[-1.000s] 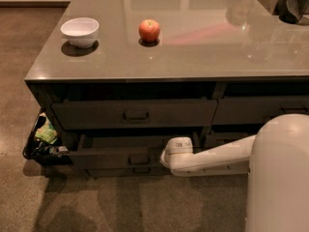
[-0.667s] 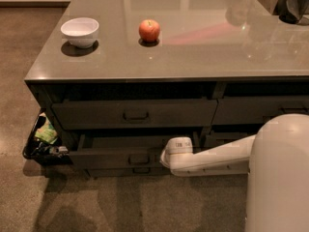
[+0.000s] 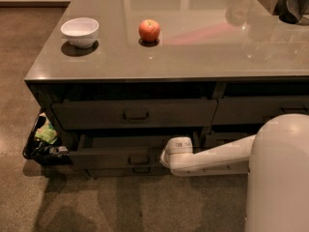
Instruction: Open middle drawer
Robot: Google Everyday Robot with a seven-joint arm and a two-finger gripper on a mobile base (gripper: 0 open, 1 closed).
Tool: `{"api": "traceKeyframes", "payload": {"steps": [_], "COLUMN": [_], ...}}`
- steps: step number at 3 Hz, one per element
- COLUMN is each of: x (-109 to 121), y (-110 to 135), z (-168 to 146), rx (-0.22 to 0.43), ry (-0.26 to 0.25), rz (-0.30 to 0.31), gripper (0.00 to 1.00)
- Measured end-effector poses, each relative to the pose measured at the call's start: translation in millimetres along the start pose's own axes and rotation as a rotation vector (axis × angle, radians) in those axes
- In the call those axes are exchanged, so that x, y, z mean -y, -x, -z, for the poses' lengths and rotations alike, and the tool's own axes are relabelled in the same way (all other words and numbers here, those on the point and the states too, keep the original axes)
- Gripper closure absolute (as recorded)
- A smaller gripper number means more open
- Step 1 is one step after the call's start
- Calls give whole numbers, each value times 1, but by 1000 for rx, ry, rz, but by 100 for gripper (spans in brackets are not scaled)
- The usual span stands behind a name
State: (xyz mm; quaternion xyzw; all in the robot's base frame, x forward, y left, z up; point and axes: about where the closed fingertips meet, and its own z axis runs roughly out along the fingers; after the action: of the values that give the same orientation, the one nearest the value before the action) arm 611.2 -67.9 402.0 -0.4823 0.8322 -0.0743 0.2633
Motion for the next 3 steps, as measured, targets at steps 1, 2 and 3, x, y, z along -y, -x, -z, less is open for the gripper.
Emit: {"api": "traceKeyframes", "payload": {"steps": [1,2,3], "x": [0,0,0], "y": [0,0,0], "z": [0,0,0], "rx": [0,0,0], "ry": [0,0,0], "rz": [0,0,0], "gripper": [35,12,0]}}
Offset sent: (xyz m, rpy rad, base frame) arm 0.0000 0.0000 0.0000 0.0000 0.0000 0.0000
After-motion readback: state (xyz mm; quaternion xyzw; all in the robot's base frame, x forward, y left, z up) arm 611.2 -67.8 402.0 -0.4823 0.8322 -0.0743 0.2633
